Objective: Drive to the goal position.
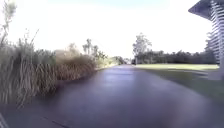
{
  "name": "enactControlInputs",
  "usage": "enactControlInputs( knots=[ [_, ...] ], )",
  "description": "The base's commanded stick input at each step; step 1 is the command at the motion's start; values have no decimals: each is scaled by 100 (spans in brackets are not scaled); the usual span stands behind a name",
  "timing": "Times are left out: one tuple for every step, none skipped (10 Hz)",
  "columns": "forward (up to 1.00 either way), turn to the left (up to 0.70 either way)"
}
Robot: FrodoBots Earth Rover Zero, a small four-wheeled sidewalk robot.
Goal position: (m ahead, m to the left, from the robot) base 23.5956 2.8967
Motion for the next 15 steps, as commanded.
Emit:
enactControlInputs(
  knots=[
    [100,0],
    [100,0],
    [100,0],
    [100,0],
    [100,0],
    [100,0],
    [100,0],
    [100,0],
    [100,0],
    [100,0],
    [100,0],
    [100,0],
    [100,0],
    [68,0],
    [42,0]
  ],
)
